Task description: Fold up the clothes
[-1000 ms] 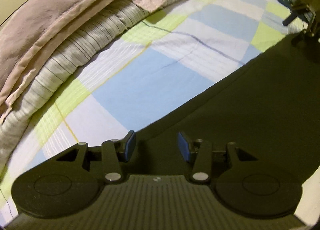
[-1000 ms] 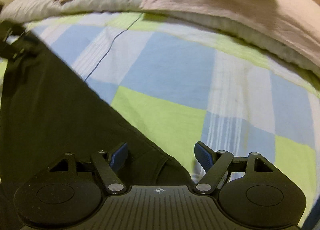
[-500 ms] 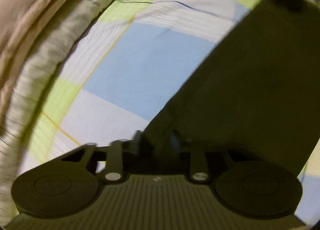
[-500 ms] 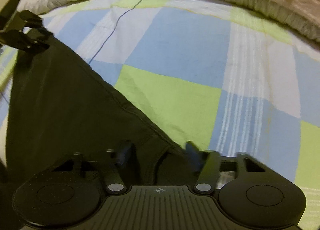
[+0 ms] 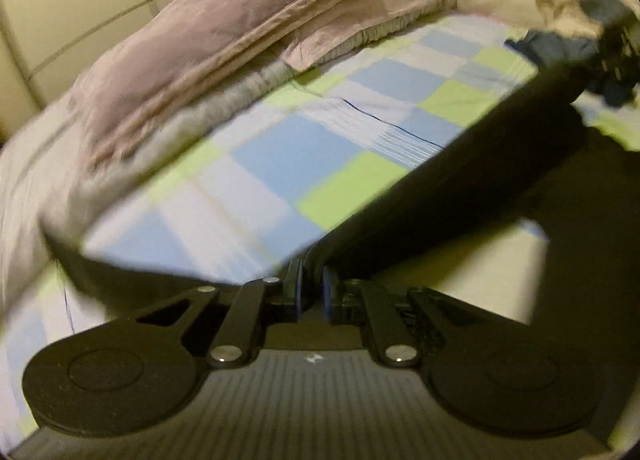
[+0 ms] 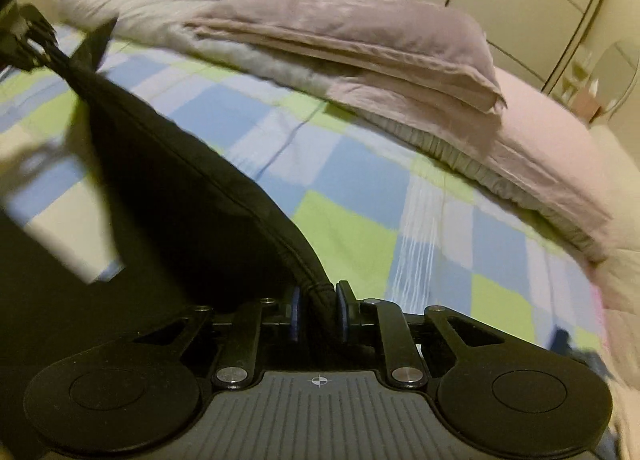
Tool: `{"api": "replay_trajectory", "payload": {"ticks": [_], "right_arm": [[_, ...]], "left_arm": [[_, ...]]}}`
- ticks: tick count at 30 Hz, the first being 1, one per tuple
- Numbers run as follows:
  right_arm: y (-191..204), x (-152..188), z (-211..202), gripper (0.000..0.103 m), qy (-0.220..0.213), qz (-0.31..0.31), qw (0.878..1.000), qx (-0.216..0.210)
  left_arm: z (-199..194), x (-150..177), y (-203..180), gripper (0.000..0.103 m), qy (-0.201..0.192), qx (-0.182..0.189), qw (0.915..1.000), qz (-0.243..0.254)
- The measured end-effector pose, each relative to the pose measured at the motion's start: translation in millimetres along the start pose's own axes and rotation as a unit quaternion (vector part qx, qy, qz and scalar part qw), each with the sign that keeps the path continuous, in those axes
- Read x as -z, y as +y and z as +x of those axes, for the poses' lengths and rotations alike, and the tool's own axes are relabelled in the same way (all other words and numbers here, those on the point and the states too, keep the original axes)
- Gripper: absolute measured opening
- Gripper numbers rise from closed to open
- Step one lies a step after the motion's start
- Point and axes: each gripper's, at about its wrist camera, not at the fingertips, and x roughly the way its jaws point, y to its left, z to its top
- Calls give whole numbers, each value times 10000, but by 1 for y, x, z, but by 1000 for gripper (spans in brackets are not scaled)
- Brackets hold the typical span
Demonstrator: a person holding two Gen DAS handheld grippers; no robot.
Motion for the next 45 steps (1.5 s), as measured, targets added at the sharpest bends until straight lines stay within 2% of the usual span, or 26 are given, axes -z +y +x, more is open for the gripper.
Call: {"api": "replay_trajectory", "payload": {"ticks": [2,3,6,7,8,9,11,12,13,15,17,19,20,25,28,31,33,34,35,36,38,39,41,42,44,45], "right_arm": [[36,19,-26,17,284,93,9995,-54],[53,33,-33,18,575,171,9982,-50],[101,72,-48,29,1460,483,9881,-10],[113,83,-48,33,1756,640,9824,20],[122,91,-50,49,1943,859,9772,51],[126,98,-52,59,2048,1207,9713,104],[121,107,-59,62,1908,2204,9564,196],[113,114,-59,62,1758,2752,9450,177],[105,121,-60,62,1601,3293,9304,156],[88,136,-60,62,1270,4339,8919,113],[72,150,-61,62,923,5326,8413,68],[55,164,-61,62,563,6241,7793,22],[50,172,-61,62,440,6505,7583,12],[32,206,-57,61,-101,7318,6814,-102],[23,225,-54,61,-472,7707,6349,-256],[12,246,-63,61,-705,7885,6102,-293],[10,255,-64,61,-807,7924,6035,-382],[6,256,-61,61,-777,7904,6063,-406],[2,257,-57,41,-745,7883,6092,-431],[0,255,-55,27,-569,7787,6239,-343],[-5,242,-61,23,-503,7461,6635,-217],[-8,236,-64,21,-471,7290,6827,-154],[-11,226,-80,19,-720,6975,7127,-184],[-11,227,-85,19,-723,6906,7194,-177],[-13,229,-95,19,-724,6770,7322,-161],[-13,234,-95,19,-633,6768,7334,-137]], "left_arm": [[-34,42,-21,7,236,101,9969,-742],[-41,63,-32,8,505,166,9925,-1101],[-59,123,-69,11,1303,292,9719,-1936],[-64,136,-76,11,1409,349,9647,-2198],[-72,146,-81,12,1403,415,9568,-2514],[-77,150,-80,16,1290,387,9510,-2785],[-88,157,-79,31,1063,318,9369,-3316],[-88,158,-73,37,949,169,9293,-3566],[-88,159,-68,37,835,21,9207,-3813],[-87,161,-56,38,611,-280,9012,-4281],[-80,159,-48,41,523,-649,8916,-4451],[-67,153,-45,47,536,-906,8866,-4503],[-61,150,-44,47,562,-986,8856,-4503],[-26,142,-36,49,699,-1284,8848,-4425],[-19,147,-34,47,669,-1349,8733,-4633],[-19,155,-30,49,584,-1378,8590,-4896],[-18,159,-27,49,512,-1385,8514,-5032],[-17,161,-26,47,478,-1389,8478,-5095],[-18,161,-25,40,467,-1417,8469,-5104],[-21,160,-25,11,466,-1518,8490,-5040],[-37,161,-25,8,207,-1549,8525,-4988],[-53,162,-28,7,-113,-1583,8497,-5029],[-85,167,-40,7,-518,-1613,8541,-4917],[-100,170,-46,7,-695,-1625,8556,-4865],[-113,186,-62,8,-519,-1604,8554,-4897],[-113,196,-72,8,-333,-1610,8571,-4881]]}}
